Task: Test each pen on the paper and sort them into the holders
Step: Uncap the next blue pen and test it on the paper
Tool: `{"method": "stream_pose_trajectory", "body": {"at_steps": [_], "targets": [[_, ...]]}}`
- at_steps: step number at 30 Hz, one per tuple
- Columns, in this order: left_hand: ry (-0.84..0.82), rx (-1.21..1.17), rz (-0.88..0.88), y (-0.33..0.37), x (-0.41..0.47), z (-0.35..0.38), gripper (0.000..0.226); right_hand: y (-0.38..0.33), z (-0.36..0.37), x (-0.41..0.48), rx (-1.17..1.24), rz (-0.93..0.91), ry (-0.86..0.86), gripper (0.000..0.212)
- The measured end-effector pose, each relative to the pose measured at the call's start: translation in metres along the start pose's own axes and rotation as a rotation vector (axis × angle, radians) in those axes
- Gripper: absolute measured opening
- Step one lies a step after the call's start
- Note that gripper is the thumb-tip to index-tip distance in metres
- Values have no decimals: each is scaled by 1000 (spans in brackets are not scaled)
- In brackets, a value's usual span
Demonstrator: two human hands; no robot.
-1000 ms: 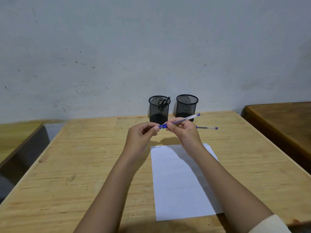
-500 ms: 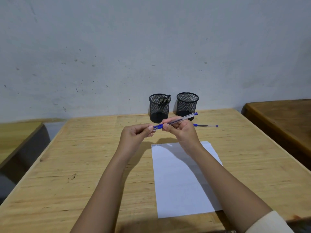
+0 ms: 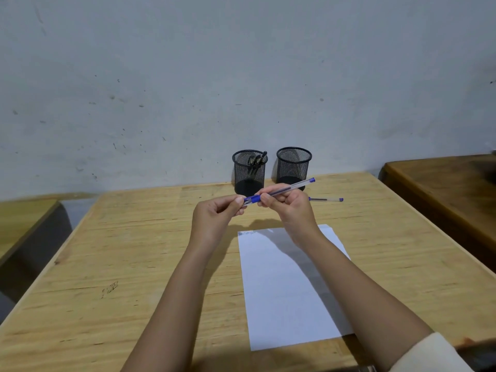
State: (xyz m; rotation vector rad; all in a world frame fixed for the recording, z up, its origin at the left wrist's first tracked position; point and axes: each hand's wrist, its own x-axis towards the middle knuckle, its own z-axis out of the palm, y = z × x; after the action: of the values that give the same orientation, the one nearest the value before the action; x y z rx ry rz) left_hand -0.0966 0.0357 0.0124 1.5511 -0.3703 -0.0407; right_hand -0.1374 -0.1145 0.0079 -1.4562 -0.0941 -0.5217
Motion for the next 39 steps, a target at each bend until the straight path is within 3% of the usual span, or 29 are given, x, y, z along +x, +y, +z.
{"method": "stream_pose_trajectory", "body": {"at_steps": [2,3,5,7,9,13,18,30,37,39], "targets": [[42,49,33,0,-4,2,9,-1,4,-1,-7,47,-6,14],[135,42,29,-1,-4,-5,10,-2,-1,1,35,59,74,17],[419,1,4,-7,0,-40,13,-11,-34,5,292,96,390,20],[587,119,47,-12,4,-82,20,-20,-73,5,475,86,558,15],[509,184,95,-15,8,-89,22,-19,-78,3,346,124,450,11],[270,246,52,-22,4,-36,9,2,-37,1,94,168,226,11],[93,434,60,-47,11,-29,9,16,-40,-3,23,228,253,18],[-57,690,136,-59,19,-34,17,20,-37,-5,140,308,251,16],[-190,823,137,-49,6,-34,45,21,-26,-1,164,356,211,7],[-232,809,148,-46,-4,-33,52,23,-21,1,113,359,213,12]]}}
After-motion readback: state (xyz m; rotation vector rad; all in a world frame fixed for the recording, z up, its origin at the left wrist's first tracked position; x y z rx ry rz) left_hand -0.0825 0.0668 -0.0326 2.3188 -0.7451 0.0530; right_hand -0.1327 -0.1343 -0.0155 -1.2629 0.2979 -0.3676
